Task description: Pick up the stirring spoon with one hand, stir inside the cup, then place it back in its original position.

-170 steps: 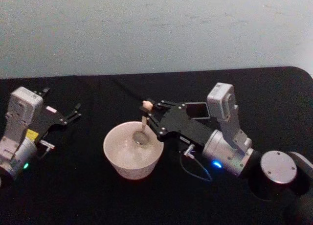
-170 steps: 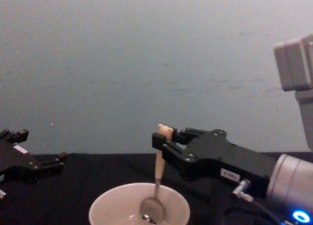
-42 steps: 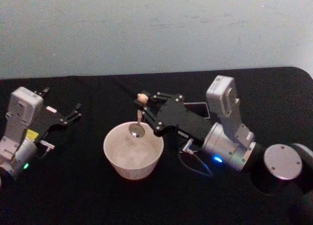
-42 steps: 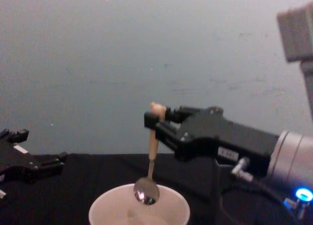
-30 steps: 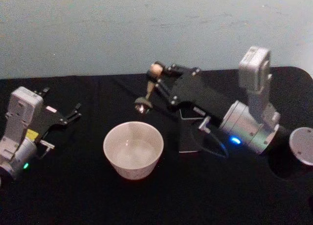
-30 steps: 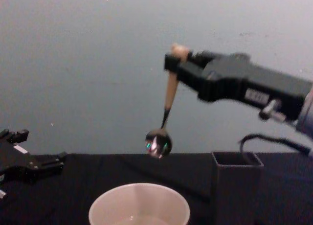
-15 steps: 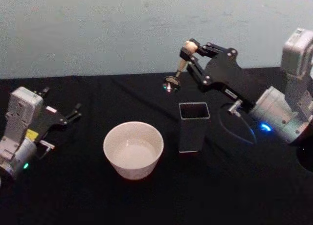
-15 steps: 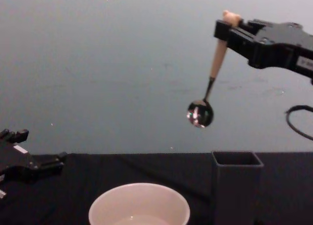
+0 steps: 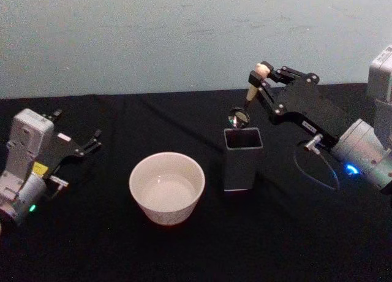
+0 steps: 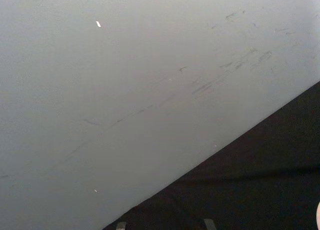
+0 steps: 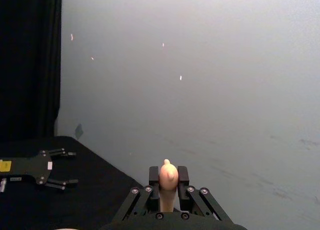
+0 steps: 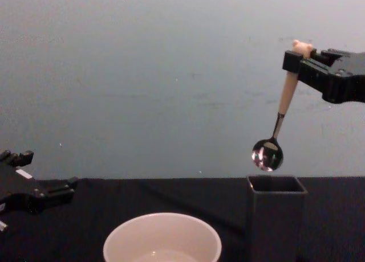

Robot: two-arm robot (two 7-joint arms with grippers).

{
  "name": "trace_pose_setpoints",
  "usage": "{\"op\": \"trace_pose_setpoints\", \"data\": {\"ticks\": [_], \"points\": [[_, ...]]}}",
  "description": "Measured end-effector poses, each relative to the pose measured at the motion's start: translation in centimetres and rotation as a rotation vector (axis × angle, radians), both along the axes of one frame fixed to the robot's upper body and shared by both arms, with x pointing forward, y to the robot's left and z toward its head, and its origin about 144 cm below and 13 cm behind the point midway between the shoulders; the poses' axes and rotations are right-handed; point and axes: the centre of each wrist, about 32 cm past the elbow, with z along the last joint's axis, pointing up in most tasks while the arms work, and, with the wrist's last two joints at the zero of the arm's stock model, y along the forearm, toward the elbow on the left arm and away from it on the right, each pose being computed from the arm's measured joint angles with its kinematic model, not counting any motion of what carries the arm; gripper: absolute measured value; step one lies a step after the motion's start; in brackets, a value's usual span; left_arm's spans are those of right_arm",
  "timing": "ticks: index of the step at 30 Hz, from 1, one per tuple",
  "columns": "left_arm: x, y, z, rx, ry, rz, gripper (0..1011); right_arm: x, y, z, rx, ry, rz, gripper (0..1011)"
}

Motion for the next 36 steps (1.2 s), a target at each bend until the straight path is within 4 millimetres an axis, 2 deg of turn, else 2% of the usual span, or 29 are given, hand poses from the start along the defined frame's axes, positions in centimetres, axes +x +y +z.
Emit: {"op": "trace_pose_setpoints", "data": {"ticks": [23,36], "points": [[0.0,0.0,0.0,0.0,0.0,0.0,1002,-0.9,-0.3,-0.3,-0.005,0.081,0.008,212],[0.0,0.0,0.0,0.0,0.0,0.0,1001,-1.0,0.1,-2.0,-0.028,0.183,-0.021,212]]}}
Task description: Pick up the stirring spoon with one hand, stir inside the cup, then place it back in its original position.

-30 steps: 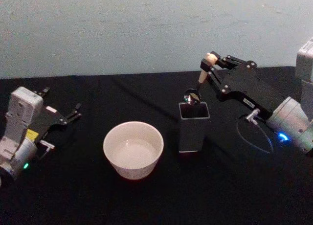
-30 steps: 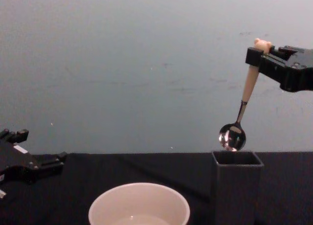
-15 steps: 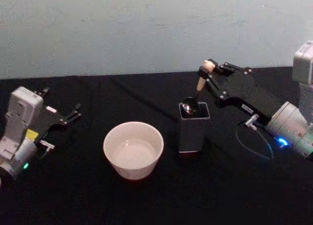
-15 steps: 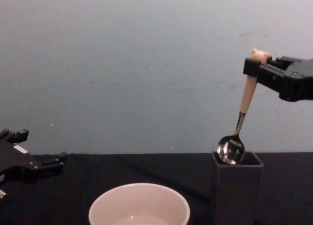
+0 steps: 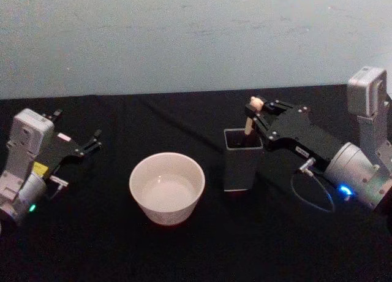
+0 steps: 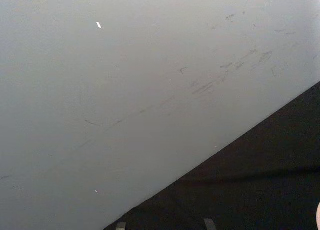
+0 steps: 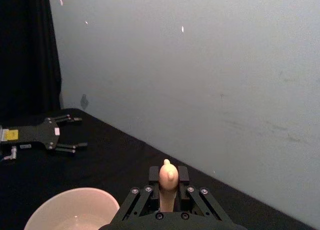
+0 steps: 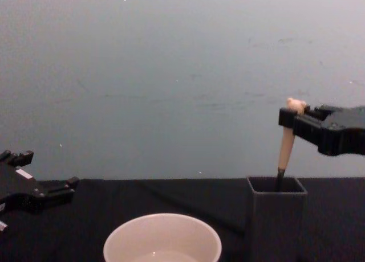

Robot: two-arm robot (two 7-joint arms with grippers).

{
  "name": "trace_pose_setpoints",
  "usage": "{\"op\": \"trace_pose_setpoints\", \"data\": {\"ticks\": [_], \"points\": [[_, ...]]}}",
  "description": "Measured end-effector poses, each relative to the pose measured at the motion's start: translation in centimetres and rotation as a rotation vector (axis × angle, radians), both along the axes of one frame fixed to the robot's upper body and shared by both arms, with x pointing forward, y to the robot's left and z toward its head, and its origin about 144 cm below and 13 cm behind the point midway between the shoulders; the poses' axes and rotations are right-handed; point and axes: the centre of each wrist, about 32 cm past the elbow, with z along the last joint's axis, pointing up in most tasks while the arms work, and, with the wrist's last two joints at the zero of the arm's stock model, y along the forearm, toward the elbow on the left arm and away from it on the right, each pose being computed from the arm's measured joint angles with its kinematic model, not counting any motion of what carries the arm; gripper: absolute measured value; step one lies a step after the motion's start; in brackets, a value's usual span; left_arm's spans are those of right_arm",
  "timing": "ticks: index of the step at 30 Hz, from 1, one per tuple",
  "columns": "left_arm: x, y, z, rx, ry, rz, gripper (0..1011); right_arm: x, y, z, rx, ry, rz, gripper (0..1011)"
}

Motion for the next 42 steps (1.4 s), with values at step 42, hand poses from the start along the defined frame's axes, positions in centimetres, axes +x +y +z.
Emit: {"op": "trace_pose_setpoints", "data": {"ticks": [42], "points": [[0.0,0.0,0.0,0.0,0.0,0.0,1001,0.5,1.4,-2.7,0.019,0.192,-0.132,212]]}}
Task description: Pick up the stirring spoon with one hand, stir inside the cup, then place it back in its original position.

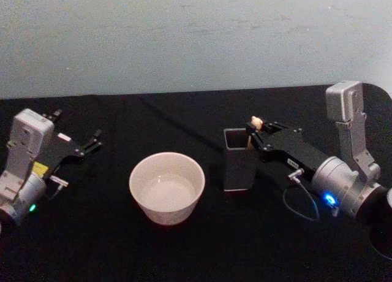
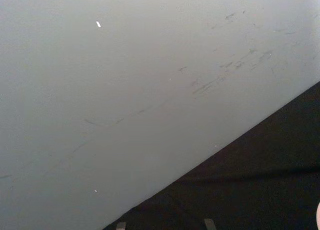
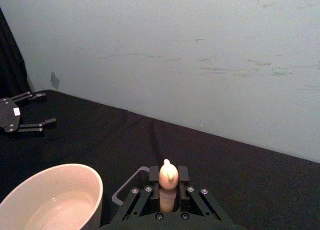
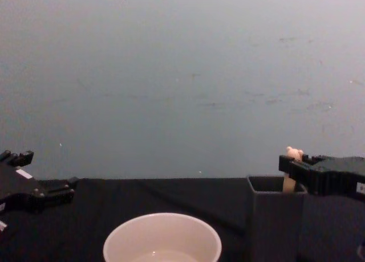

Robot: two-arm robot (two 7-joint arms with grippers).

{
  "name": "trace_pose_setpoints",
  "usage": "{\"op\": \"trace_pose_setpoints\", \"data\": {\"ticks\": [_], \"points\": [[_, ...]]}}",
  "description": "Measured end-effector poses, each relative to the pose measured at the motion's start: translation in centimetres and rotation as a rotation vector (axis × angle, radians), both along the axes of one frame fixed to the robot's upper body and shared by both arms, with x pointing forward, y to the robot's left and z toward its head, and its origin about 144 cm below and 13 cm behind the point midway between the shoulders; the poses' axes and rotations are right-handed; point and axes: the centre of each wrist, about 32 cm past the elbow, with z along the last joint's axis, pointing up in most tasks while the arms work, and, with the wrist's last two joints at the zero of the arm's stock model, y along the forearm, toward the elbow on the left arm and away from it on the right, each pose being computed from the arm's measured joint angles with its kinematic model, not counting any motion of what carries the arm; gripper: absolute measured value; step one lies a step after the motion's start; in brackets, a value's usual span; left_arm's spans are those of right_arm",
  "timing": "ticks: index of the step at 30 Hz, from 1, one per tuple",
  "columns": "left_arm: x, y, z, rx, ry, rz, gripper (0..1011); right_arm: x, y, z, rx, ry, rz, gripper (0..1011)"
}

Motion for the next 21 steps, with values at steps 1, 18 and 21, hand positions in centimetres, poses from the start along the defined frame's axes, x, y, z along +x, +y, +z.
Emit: {"op": "trace_pose_setpoints", "data": {"ticks": [1,18,21], "points": [[0.0,0.0,0.0,0.0,0.0,0.0,1001,0.02,0.01,-0.03,-0.001,0.001,0.0,212],[0.0,0.0,0.0,0.0,0.0,0.0,1001,0.1,0.2,-0.12,-0.019,0.005,0.002,212],[0.0,0.0,0.0,0.0,0.0,0.0,1001,0.1,0.2,-0.12,-0.019,0.006,0.002,212]]}}
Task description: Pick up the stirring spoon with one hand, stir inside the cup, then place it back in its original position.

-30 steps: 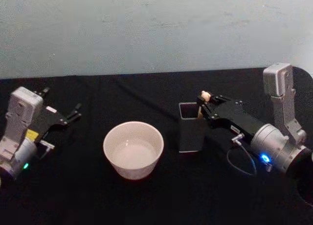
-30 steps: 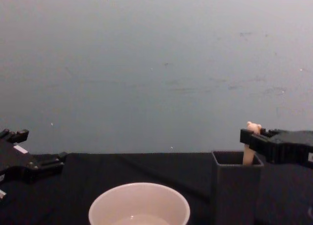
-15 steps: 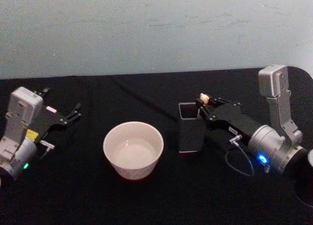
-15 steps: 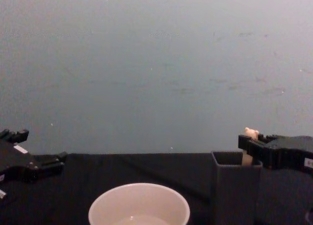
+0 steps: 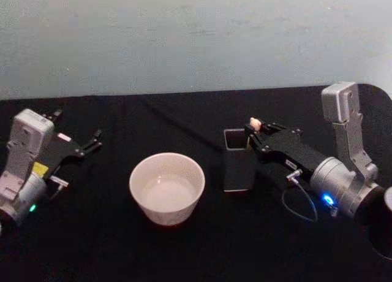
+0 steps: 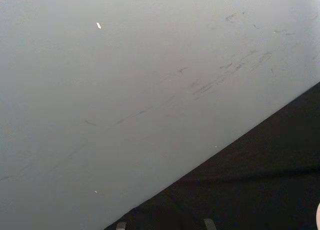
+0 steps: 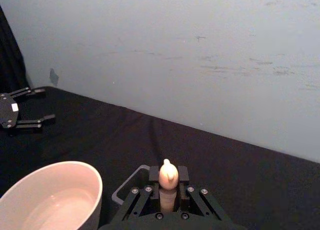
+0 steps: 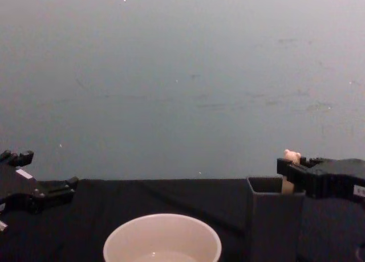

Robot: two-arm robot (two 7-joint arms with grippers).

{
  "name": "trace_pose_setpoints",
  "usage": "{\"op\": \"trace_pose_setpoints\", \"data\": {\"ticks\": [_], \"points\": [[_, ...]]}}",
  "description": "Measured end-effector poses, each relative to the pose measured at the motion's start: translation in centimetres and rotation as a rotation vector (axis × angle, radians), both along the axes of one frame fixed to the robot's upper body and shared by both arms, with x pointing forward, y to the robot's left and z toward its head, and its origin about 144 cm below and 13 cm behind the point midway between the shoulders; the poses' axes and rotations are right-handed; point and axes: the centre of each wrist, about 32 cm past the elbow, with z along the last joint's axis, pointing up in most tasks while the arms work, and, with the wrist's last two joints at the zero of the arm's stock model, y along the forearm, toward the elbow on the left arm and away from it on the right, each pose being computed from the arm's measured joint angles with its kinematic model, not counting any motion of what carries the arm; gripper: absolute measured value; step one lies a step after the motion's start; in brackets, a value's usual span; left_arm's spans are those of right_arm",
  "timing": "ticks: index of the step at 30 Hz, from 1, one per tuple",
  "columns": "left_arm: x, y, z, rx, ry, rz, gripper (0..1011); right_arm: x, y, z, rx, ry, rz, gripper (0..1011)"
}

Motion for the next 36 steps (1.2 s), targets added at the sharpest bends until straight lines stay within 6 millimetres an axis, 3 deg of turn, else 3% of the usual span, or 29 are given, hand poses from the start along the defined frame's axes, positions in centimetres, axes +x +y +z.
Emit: {"op": "trace_pose_setpoints", "data": {"ticks": [6,18,29,36], "points": [[0.0,0.0,0.0,0.0,0.0,0.0,1001,-0.02,0.0,-0.04,-0.001,0.004,0.0,274],[0.0,0.0,0.0,0.0,0.0,0.0,1001,0.0,-0.01,-0.02,0.0,0.003,0.0,697],[0.0,0.0,0.0,0.0,0.0,0.0,1001,0.0,-0.01,-0.02,0.001,0.003,0.001,994],[0.0,0.0,0.0,0.0,0.0,0.0,1001,0.06,-0.14,0.45,0.017,-0.045,-0.004,1002]]}}
